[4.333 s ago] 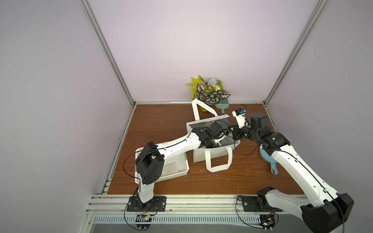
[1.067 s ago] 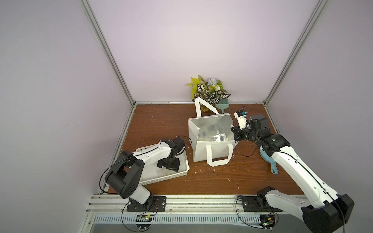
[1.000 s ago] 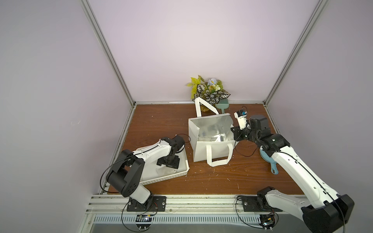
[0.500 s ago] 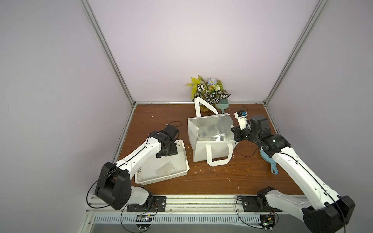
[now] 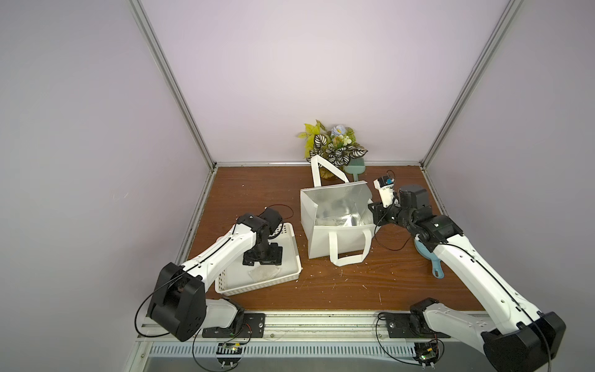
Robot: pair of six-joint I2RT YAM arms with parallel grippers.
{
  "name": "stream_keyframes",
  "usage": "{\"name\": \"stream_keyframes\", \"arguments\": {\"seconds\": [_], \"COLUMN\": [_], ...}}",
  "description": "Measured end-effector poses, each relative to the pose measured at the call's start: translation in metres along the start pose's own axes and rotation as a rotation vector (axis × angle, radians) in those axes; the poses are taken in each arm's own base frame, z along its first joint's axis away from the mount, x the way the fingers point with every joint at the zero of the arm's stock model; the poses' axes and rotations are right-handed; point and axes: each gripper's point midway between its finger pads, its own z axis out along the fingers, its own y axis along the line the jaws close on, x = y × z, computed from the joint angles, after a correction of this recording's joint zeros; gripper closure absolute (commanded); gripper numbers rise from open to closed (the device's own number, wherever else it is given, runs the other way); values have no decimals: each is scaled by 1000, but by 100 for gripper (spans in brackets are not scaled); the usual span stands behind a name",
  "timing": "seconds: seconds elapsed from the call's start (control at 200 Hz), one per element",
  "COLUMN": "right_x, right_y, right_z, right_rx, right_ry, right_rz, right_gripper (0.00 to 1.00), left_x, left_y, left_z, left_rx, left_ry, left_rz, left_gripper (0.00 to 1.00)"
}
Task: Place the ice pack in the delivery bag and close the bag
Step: Pick up the ice pack from the bin.
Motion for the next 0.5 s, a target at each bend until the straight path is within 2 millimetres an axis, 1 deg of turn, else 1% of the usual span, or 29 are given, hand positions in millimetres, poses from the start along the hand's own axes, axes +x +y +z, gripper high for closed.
{"name": "stream_keyframes", "arguments": {"seconds": [0.135,0.2,0.395,0.5], "right_x": [0,0,0,1], "right_y": [0,0,0,0], "right_z": [0,0,-1,-3], "right_rx": [0,-1,-1,-2], "right_ry": [0,0,-3,-9], "right_rz": [0,0,0,0], "right_gripper": [91,91,90,90], "left_x": [20,24,22,15], "left_y": [4,7,23,26], "left_z": [17,24,36,40], "left_rx": [-61,-97,-219,-253], "left_ry": [80,111,136,115], "left_rz": [54,65,37,18], "left_gripper": [10,11,14,16]}}
